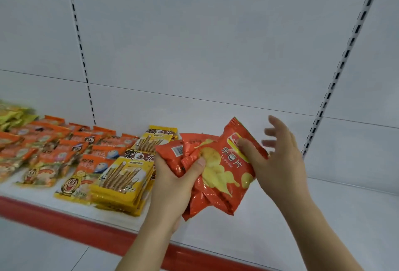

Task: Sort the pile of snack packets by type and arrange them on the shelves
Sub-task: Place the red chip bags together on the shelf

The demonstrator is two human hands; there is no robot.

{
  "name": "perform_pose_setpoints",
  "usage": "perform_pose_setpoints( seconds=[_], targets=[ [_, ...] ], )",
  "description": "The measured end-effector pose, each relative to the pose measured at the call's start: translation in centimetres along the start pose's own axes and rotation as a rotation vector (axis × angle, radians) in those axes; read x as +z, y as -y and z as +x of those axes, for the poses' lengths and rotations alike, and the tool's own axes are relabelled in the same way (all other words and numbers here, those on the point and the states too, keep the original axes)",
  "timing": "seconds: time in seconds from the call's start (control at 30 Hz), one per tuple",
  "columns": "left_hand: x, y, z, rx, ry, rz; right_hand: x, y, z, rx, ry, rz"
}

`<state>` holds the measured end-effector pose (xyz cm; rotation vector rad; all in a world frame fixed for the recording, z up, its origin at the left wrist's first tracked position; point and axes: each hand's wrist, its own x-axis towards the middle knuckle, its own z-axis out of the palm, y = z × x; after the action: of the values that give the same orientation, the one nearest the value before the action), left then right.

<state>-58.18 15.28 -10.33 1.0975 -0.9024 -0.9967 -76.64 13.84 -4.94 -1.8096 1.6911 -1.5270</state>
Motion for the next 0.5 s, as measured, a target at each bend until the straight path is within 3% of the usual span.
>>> perform_pose_setpoints(
  seconds=[0.07, 0.17, 0.5],
  targets=[
    [-0.1, -0.1, 0.3, 0.035, -0.063, -0.024, 0.8, 0.5, -1.4, 0.154, -0.090, 0.047],
    [-0.1, -0.5, 1.0, 0.080, -0.105, -0.024, 2.7, 2.0, -4.1, 0.253, -0.082, 0.222],
    [-2.0, -3.4, 1.1, -0.070, 0.204, -0.249, 5.0, 4.4, -6.6, 0.178, -0.095, 0.430]
  ],
)
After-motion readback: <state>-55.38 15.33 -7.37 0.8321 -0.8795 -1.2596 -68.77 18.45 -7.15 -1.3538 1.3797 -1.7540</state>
